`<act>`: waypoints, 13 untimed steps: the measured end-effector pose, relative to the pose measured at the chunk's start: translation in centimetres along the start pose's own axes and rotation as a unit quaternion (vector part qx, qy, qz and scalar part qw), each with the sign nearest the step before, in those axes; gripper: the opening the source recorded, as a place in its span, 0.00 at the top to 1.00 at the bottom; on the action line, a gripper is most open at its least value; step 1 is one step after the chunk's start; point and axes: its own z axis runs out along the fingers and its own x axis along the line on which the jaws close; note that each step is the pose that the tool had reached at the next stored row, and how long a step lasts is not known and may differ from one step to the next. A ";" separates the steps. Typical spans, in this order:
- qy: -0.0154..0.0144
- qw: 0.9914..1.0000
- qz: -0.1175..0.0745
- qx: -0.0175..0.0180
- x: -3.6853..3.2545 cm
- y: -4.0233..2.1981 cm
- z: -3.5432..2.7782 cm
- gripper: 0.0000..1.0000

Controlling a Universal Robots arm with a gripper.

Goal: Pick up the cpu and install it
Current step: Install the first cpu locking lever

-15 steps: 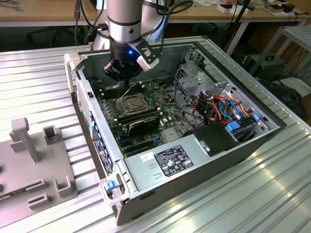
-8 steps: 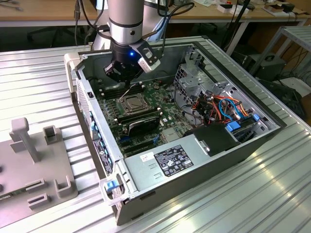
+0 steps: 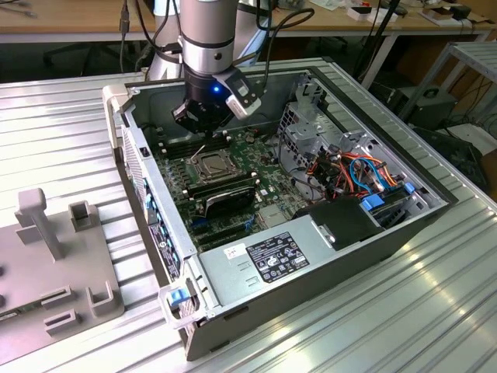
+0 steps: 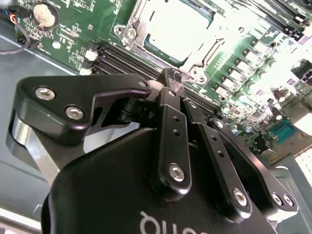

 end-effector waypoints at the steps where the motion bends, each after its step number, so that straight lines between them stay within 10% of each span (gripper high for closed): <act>1: 0.000 1.000 0.000 -0.002 0.00 0.00 0.03 0.89; 8: 0.000 1.000 0.002 -0.016 0.10 0.29 0.39 0.89; 9: 0.000 1.000 0.002 -0.020 0.13 0.31 0.45 0.89; 10: 0.000 0.999 0.004 -0.032 0.14 0.31 0.46 0.89; 13: 0.000 0.999 0.005 -0.039 0.13 0.24 0.46 0.89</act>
